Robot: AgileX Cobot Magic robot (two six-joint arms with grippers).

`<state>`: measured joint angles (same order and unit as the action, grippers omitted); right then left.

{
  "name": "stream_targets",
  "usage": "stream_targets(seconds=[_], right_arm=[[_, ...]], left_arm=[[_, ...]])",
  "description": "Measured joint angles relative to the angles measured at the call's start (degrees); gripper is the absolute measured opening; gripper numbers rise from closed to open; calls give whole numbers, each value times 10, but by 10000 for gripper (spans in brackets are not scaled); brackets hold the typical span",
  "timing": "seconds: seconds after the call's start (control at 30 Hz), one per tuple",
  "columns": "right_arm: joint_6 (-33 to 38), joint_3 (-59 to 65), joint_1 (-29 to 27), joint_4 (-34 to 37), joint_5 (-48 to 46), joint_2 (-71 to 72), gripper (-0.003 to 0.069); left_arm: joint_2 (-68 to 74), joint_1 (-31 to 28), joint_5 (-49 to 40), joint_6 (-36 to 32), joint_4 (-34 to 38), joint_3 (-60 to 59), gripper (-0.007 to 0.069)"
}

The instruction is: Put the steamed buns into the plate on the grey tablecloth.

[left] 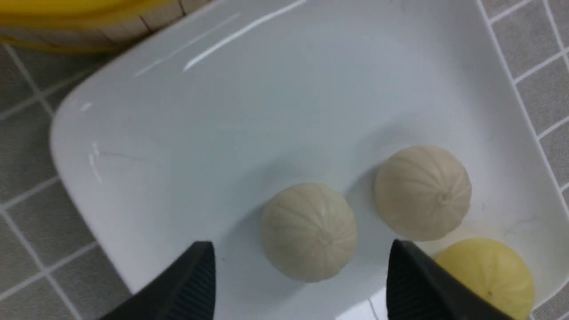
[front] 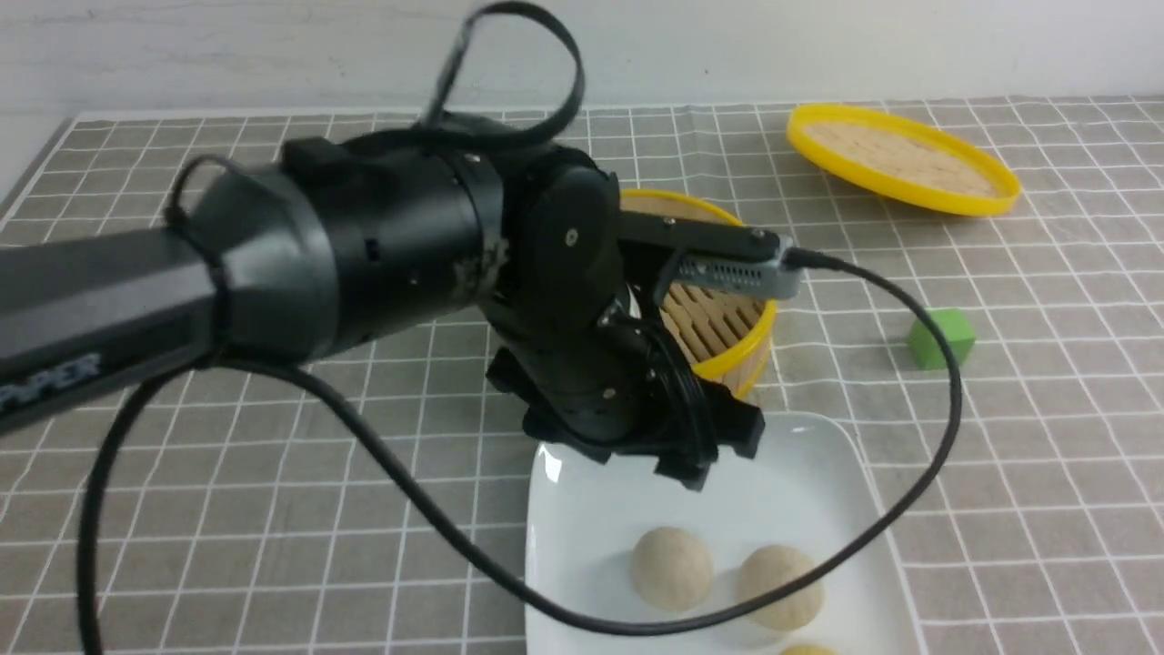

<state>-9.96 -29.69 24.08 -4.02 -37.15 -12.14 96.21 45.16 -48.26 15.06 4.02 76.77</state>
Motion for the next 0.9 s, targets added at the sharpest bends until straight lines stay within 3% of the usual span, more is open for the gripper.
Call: stream_targets(seconds=[0.1,0.2,0.27,0.4,0.9], right_arm=[[0,55,0,1,105,1,-3],[0,110,0,1,213,1,-2],[0,114,0,1,229,1,-2],[0,115,0,0,230,1,-2],[0,116,0,0,216,2,5]], left_arm=[[-18,0,-4,14,-19,0,428],[-31,0,-9,25,-34,0,249],[-31,0,-10,25,-34,0,141],[-31,0,-10,25,-40,-1,25],[-31,0,2,27,-49,-1,2]])
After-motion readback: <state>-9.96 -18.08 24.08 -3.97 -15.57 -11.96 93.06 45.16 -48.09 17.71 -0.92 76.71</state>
